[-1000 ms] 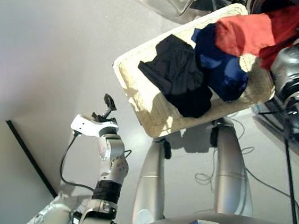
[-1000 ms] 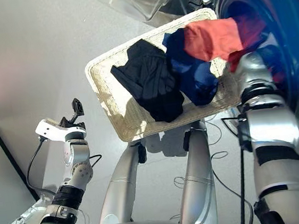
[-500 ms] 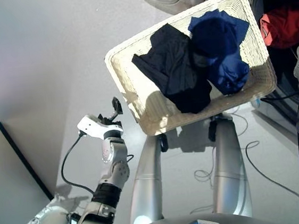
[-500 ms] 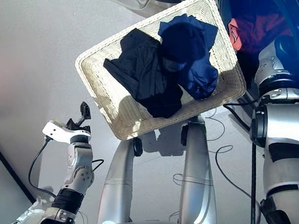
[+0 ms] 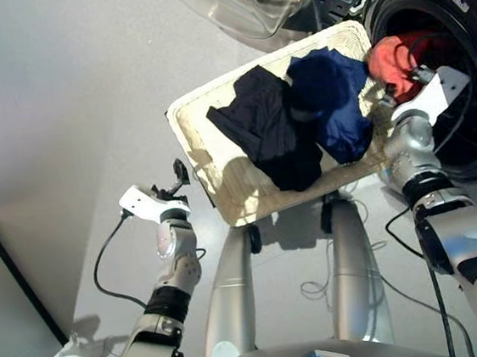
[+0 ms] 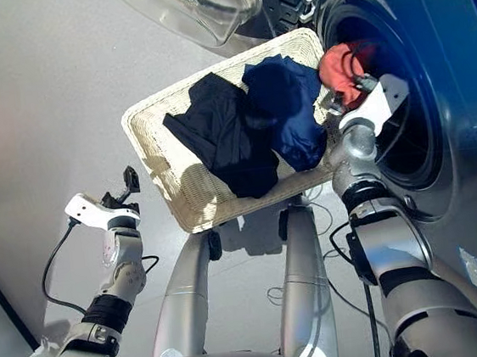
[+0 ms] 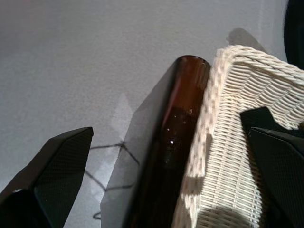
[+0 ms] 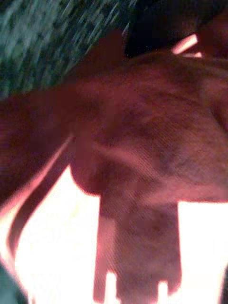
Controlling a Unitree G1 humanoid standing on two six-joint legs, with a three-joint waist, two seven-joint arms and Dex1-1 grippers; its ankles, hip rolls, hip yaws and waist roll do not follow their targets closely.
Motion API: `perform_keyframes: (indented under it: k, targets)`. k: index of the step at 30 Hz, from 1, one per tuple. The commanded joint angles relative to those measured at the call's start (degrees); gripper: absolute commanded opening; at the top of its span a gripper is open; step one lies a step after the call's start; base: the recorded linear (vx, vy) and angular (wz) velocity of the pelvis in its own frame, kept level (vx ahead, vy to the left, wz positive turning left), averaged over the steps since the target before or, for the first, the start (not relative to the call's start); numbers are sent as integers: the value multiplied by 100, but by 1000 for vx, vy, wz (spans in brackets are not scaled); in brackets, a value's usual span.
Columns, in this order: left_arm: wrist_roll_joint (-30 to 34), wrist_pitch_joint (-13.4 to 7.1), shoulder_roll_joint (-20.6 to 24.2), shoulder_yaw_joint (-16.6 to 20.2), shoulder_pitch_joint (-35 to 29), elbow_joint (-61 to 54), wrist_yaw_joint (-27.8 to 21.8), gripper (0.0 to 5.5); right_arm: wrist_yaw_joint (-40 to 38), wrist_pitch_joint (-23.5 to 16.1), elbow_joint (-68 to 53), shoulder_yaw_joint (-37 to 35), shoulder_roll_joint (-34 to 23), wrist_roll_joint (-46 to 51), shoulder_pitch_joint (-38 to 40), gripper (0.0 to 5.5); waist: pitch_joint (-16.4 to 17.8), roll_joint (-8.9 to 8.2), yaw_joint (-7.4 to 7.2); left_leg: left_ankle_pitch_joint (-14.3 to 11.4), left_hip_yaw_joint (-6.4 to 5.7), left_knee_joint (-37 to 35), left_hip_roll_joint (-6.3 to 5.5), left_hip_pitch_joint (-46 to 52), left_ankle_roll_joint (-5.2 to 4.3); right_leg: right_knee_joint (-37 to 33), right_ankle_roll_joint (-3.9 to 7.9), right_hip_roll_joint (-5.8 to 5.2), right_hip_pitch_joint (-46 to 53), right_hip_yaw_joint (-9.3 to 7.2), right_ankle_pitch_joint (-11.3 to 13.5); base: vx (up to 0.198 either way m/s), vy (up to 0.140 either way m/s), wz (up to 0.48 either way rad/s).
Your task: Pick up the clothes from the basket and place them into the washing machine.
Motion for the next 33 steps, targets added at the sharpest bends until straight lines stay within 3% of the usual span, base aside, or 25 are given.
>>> perform_keyframes:
  k: [1,8,13,21,28,29,30,31,33]
  targets:
    - [839,-24,290,-163,-496,280,-169,550,307,-206,-758,268,80,-571,64,550,-86,-24,-58,3,-65,-335,-60,225,90,-1217,361,60,152,-54,1176,0,0,0]
    - [1233,132,71,-778,-1298,866,-210,550,384,-129,-1195,672,417,-1122,356,550,-141,-91,-229,9,4,-549,-50,406,114,-1552,417,139,284,15,1324,0,0,0]
    - [1223,103,-33,-825,-1442,898,-26,550,-261,70,-841,502,580,-1740,239,550,-172,-82,-250,-43,48,-575,-52,468,164,-1589,429,174,270,99,1342,0,0,0]
    - [1220,166,87,-868,-1368,886,111,550,-498,327,189,394,478,-1635,-532,550,-166,79,-64,-22,9,-610,-70,438,183,-1496,408,155,162,114,1276,0,0,0]
    - [1002,191,316,-863,-1159,590,10,550,-124,555,1293,411,75,-967,-1458,550,-115,313,290,19,-56,-636,-114,277,199,-1238,401,73,-122,81,1179,0,0,0]
    - [992,202,333,-879,-1114,538,0,550,-150,581,1434,374,9,-915,-1571,462,-114,336,330,18,-63,-627,-124,249,204,-1197,399,69,-165,85,1164,0,0,0]
    - [981,208,374,-887,-1063,445,-13,550,-178,607,1565,284,-51,-794,-1703,52,-122,370,384,14,-68,-615,-132,224,210,-1156,400,58,-213,85,1149,0,0,0]
    - [952,221,410,-903,-1019,365,-23,550,-211,615,1651,247,-102,-721,-1819,0,-120,387,421,12,-64,-591,-140,194,215,-1105,400,59,-254,98,1139,0,0,0]
    - [943,249,421,-938,-931,281,-44,550,-233,630,1778,93,-154,-524,-1917,0,-111,413,461,5,-51,-557,-142,164,229,-1045,406,50,-306,108,1123,0,0,0]
